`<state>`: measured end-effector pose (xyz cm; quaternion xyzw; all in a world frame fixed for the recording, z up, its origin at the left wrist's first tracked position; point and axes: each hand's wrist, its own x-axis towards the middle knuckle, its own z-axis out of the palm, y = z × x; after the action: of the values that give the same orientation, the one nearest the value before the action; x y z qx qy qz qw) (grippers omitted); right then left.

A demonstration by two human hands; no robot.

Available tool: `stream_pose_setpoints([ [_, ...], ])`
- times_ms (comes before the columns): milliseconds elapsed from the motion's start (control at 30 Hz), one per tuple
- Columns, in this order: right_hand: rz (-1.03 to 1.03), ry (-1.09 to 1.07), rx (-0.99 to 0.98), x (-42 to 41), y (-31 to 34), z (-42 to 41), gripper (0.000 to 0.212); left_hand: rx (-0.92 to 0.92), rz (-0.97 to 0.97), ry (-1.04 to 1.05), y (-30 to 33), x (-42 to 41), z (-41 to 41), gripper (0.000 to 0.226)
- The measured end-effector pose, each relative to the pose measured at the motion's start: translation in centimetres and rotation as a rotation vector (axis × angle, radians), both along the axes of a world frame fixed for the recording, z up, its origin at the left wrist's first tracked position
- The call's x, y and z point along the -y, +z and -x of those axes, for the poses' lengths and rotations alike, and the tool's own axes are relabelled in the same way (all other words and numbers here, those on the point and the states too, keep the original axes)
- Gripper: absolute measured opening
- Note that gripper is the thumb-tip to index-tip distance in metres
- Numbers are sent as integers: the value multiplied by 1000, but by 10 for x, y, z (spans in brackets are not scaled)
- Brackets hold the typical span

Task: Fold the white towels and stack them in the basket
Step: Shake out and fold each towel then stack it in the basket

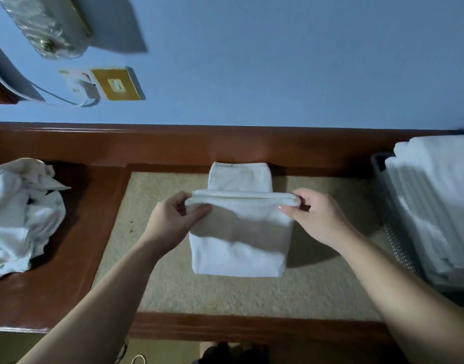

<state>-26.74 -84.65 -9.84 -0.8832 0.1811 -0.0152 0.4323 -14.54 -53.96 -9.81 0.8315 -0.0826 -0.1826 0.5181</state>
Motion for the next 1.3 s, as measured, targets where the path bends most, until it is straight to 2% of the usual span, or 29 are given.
stream_pose_setpoints([
  [200,170,-41,-3,20,-30,-89,12,171,-232,-75,-30,36,-84,21],
  [300,312,72,-36,25,-52,-124,34,142,-333,-139,-52,55,-122,17],
  [333,310,84,-36,25,-61,-133,34,140,-367,-155,-61,60,-133,14],
  [467,422,84,-86,26,-105,-163,3,210,-510,-207,-98,75,-164,16],
  [667,308,-114,-250,40,-141,-213,9,171,-512,-96,-143,99,-196,18],
  [833,188,-253,-273,58,-167,-233,21,130,-438,-19,-168,121,-217,31],
  [967,154,-316,-275,71,-180,-243,17,135,-419,17,-185,136,-234,39],
  [1100,103,-391,-265,74,-188,-250,12,60,-374,143,-197,148,-238,27],
  [1167,53,-476,-229,72,-191,-248,19,27,-325,215,-200,152,-232,25],
  [1233,-22,-638,-210,66,-189,-244,36,33,-326,296,-195,157,-222,33],
  [1300,57,-737,-128,50,-187,-234,41,159,-435,326,-186,162,-205,39],
])
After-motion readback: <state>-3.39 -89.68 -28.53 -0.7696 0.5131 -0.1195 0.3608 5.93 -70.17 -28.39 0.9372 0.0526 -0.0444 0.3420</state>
